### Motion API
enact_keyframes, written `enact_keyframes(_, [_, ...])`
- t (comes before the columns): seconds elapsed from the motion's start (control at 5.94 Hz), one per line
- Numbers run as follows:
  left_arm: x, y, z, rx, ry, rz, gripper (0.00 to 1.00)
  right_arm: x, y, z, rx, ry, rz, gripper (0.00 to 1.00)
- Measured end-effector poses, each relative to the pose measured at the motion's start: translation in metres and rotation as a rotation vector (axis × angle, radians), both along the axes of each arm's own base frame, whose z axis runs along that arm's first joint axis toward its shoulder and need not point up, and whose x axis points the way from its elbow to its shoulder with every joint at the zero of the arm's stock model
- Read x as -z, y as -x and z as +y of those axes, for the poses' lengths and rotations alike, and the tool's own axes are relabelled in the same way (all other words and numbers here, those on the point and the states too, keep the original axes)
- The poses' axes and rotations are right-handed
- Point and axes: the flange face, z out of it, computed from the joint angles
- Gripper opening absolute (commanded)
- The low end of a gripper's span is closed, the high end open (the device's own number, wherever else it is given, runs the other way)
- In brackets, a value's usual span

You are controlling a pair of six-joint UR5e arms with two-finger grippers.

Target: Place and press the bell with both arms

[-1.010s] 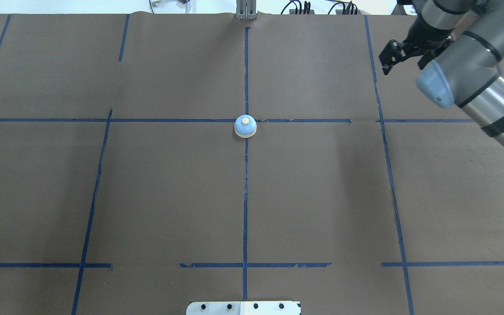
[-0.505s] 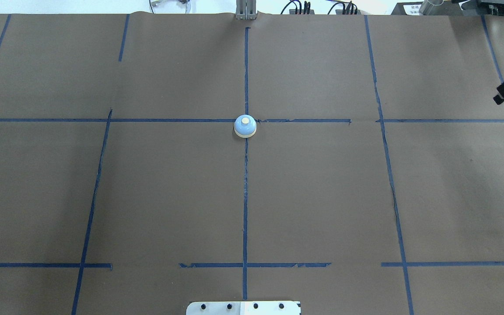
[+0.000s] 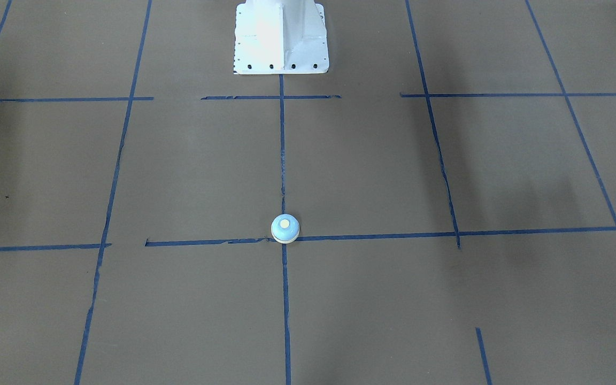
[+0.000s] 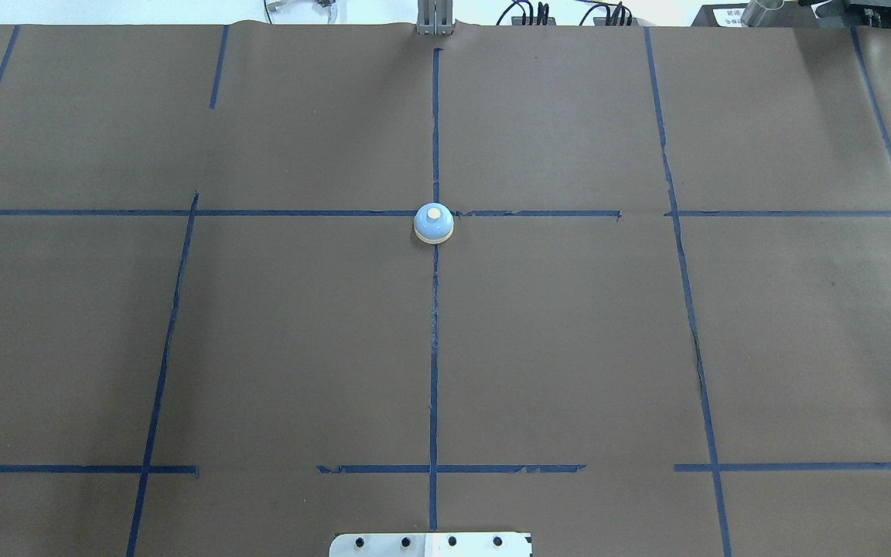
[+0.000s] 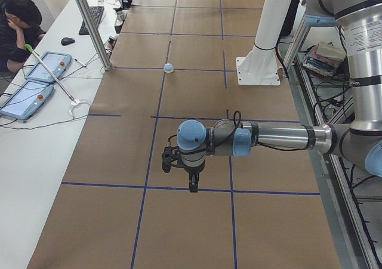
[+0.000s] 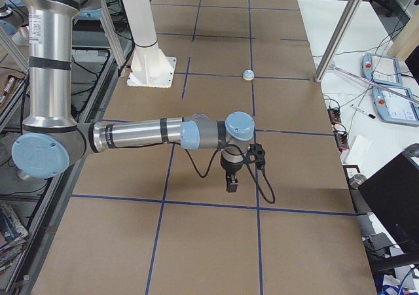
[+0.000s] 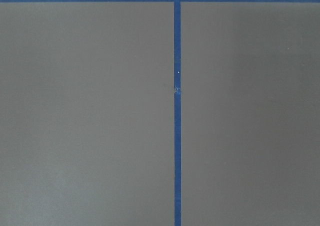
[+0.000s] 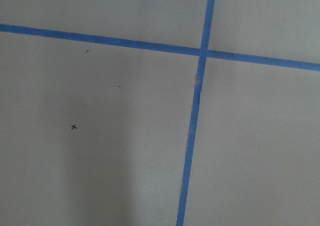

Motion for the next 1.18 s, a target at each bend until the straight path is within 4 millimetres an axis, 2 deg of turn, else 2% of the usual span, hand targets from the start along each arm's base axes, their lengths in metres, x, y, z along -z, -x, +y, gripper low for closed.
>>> enact_keyframes(0.34, [-0.0014, 0.0, 0.0039, -0.001, 0.006, 0.001, 1.0, -0.0054, -0.0046, 0.0107, -0.013, 0.019, -0.005, 1.0])
enact_keyframes(1.18, [-0.0017, 0.0, 0.0052, -0.001, 0.008, 0.001, 1.0, -0.0053, -0.0049, 0.0114, -0.014, 0.02, -0.006, 1.0])
